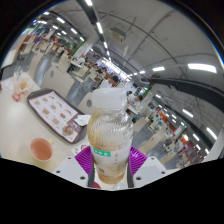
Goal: Pour water
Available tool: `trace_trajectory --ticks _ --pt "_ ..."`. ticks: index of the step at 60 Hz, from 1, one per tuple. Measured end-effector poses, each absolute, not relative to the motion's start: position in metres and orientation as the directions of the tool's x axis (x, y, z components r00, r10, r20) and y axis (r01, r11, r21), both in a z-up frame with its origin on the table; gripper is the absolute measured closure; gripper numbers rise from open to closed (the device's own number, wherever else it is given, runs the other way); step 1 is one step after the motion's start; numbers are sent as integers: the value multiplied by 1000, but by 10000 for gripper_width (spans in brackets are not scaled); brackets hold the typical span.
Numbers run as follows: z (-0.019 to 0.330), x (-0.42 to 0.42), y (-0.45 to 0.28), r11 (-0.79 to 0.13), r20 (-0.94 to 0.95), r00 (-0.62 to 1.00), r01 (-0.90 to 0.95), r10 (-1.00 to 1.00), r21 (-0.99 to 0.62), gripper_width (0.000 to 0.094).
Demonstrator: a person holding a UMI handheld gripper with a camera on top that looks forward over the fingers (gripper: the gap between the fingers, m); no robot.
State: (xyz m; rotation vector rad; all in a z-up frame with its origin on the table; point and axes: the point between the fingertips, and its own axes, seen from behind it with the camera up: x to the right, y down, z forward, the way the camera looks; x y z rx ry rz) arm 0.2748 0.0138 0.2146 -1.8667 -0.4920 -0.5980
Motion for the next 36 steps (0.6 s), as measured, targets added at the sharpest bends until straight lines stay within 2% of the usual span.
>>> trace_trajectory --ticks 6,12,21,30,36 --pt "191 291 14 -373 375 926 363 41 -854 496" --pt "155 305 13 -397 199 978 204 53 -895 495" --pt "97 325 14 -443 110 992 125 59 -888 497" --pt "52 339 8 -478 47 998 62 45 -876 492" --pt "48 342 7 -447 -3 1000 11 30 -894 467"
